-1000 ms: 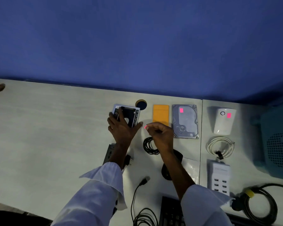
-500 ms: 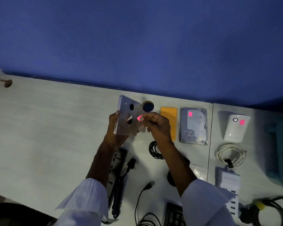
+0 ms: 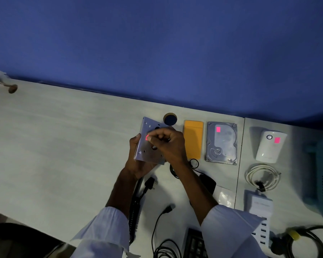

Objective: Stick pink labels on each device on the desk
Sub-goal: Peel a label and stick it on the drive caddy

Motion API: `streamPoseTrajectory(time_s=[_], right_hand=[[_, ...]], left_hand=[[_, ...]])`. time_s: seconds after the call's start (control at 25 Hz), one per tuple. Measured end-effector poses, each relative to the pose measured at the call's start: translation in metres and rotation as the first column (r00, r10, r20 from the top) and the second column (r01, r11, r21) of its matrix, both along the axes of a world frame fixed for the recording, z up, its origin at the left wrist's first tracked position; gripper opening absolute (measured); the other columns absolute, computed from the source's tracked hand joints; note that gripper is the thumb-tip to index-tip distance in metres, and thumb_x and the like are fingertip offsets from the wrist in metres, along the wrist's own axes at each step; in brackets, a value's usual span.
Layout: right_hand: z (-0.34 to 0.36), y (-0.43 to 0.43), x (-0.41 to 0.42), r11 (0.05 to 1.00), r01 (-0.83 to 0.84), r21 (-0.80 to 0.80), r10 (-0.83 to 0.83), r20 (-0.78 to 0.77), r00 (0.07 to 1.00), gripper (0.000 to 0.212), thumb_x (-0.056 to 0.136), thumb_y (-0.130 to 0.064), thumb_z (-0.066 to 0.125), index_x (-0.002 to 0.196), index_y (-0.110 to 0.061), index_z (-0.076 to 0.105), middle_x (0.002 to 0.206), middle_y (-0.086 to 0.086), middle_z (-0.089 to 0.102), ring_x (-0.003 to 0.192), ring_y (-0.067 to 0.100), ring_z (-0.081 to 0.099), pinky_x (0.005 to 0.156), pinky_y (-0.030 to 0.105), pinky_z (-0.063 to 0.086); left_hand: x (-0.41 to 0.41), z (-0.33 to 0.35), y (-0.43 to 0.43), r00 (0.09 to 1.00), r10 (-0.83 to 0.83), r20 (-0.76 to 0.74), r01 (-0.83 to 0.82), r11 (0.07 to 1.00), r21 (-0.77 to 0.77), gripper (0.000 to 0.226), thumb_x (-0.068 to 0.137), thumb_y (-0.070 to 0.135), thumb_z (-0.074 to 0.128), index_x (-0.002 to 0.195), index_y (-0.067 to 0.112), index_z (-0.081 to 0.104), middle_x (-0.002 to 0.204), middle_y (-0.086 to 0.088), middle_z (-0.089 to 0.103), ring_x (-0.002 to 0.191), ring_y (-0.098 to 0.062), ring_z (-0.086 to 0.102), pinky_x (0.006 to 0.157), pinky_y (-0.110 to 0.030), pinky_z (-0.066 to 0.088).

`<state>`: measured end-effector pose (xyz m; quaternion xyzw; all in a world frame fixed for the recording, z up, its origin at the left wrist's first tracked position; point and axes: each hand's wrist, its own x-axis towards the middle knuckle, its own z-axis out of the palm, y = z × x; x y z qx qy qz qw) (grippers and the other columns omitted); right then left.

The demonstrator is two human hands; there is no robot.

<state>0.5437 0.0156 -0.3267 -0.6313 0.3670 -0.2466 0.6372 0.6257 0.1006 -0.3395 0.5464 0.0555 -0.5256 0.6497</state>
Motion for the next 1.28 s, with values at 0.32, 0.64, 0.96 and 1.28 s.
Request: streamPoseTrajectory(time_s=[0.32, 0.64, 0.96, 1.28], right_hand=[[-0.002, 0.008, 0.003, 0.975, 0.19, 0.118, -0.191, -0.006, 0.982, 0.032, 0.074, -0.015, 0.085, 0.101, -0.015, 0.066, 0.073, -0.006, 0.067, 0.067, 0.005, 0.064, 0.064, 0.018, 0.054], [-0.017, 0.021, -0.045, 0.962, 0.242, 0.126, -0.223, -0.148, 0.964, 0.032, 0.077, -0.017, 0.082, 0.103, -0.019, 0.063, 0.073, -0.005, 0.064, 0.066, 0.003, 0.06, 0.064, 0.017, 0.049], [-0.038, 0.036, -0.131, 0.905, 0.419, 0.072, -0.39, -0.249, 0.886, 0.025, 0.081, -0.01, 0.075, 0.1, -0.023, 0.065, 0.077, -0.008, 0.068, 0.076, 0.01, 0.067, 0.073, 0.035, 0.06], [-0.041, 0.029, -0.181, 0.867, 0.499, 0.001, -0.484, -0.244, 0.841, 0.022, 0.083, -0.007, 0.073, 0.099, -0.02, 0.064, 0.067, 0.003, 0.063, 0.069, 0.012, 0.062, 0.069, 0.02, 0.051]], left_hand=[[-0.01, 0.017, 0.006, 0.987, 0.13, -0.095, -0.116, 0.984, 0.138, 0.046, 0.082, 0.052, 0.06, 0.107, 0.013, 0.062, 0.107, -0.007, 0.065, 0.096, -0.023, 0.064, 0.087, -0.042, 0.052], [0.011, 0.014, -0.009, 0.772, -0.327, 0.545, 0.032, 0.877, 0.48, 0.047, 0.083, 0.06, 0.061, 0.121, 0.033, 0.062, 0.099, 0.004, 0.069, 0.088, -0.011, 0.066, 0.072, -0.02, 0.054], [-0.001, -0.037, -0.019, 0.111, -0.755, 0.647, -0.334, 0.585, 0.74, 0.09, 0.057, 0.079, 0.066, 0.132, 0.032, 0.049, 0.113, -0.018, 0.051, 0.102, -0.041, 0.052, 0.08, -0.047, 0.048], [-0.006, -0.059, -0.011, 0.122, -0.745, 0.656, -0.28, 0.608, 0.743, 0.101, 0.061, 0.073, 0.071, 0.143, 0.026, 0.035, 0.133, -0.026, 0.039, 0.118, -0.049, 0.042, 0.09, -0.061, 0.041]])
